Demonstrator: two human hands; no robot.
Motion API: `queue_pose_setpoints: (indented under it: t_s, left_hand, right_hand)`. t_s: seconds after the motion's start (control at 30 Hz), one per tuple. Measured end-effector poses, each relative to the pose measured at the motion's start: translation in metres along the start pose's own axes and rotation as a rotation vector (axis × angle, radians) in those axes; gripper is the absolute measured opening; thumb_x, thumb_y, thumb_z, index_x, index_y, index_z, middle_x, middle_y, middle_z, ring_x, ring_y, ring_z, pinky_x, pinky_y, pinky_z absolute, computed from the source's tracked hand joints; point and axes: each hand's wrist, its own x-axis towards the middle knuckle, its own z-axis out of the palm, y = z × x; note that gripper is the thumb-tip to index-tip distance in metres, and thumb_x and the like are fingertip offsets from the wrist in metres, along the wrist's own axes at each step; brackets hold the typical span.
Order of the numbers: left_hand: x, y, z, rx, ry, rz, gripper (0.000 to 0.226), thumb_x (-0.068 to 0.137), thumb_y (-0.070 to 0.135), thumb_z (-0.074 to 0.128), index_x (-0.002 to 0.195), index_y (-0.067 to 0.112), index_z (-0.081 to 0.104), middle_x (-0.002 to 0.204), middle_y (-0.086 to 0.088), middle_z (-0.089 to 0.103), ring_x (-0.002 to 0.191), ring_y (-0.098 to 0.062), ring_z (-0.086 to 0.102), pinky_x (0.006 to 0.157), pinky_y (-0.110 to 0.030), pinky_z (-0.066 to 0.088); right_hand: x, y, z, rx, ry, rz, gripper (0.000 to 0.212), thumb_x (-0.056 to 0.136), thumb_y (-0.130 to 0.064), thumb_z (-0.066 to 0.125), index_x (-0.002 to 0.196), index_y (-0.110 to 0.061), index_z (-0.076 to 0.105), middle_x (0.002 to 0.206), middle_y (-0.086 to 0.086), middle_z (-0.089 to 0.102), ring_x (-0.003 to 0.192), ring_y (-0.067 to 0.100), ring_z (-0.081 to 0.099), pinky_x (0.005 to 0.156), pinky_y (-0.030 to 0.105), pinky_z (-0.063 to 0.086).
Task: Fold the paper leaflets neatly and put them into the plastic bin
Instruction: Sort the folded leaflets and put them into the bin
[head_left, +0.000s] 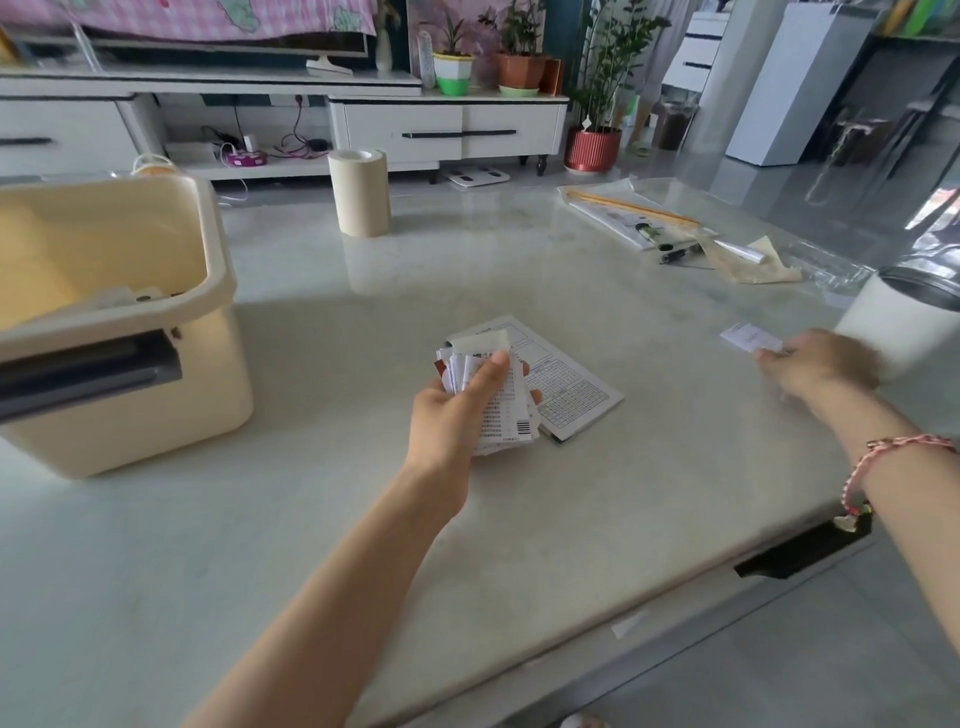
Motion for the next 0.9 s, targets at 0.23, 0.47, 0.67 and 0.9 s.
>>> queue_pose_setpoints:
  t_s: [0.23,0.47,0.67,0.9]
  left_hand:
    - [0.000,0.002,-0.001,-0.016,-0.002,0.004,0.011,0.088,0.021,0.063,0.094,0.012,0.065,0.082,-0.003,0.073,0.083,-0.028,0.070,0.083,-0.044,0.055]
    - [0.001,0.004,-0.003,-0.126,-0.033,-0.072,0.010,0.090,0.020,0.059,0.091,0.012,0.064,0.084,-0.002,0.072,0.072,-0.019,0.070,0.074,-0.036,0.056]
    - [0.002,0.003,-0.005,-0.106,0.055,-0.103,0.007,0.072,0.004,0.064,0.073,0.009,0.059,0.052,0.001,0.063,0.051,-0.014,0.060,0.045,-0.017,0.048]
    - [0.000,0.009,-0.006,-0.141,0.032,-0.158,0.023,0.095,0.030,0.048,0.088,0.015,0.064,0.076,-0.002,0.065,0.056,-0.010,0.063,0.044,-0.017,0.046]
  right_hand:
    - [-0.003,-0.002,-0.011,0.581,-0.160,0.088,0.036,0.080,-0.005,0.069,0.113,0.007,0.059,0.110,0.015,0.063,0.085,0.022,0.053,0.063,0.029,0.042]
    - [-0.123,-0.076,-0.031,1.077,-0.379,-0.164,0.015,0.091,-0.006,0.055,0.076,-0.010,0.057,0.063,0.008,0.047,0.036,0.003,0.043,0.035,0.012,0.031]
    - [-0.235,-0.129,-0.020,0.972,-0.582,-0.407,0.025,0.088,-0.012,0.060,0.064,-0.016,0.054,0.055,-0.002,0.053,0.044,0.010,0.046,0.045,0.021,0.038]
    - [-0.241,-0.131,-0.006,0.695,-0.372,-0.468,0.039,0.088,-0.018,0.058,0.053,-0.017,0.040,0.049,-0.007,0.042,0.049,0.011,0.038,0.038,0.016,0.029]
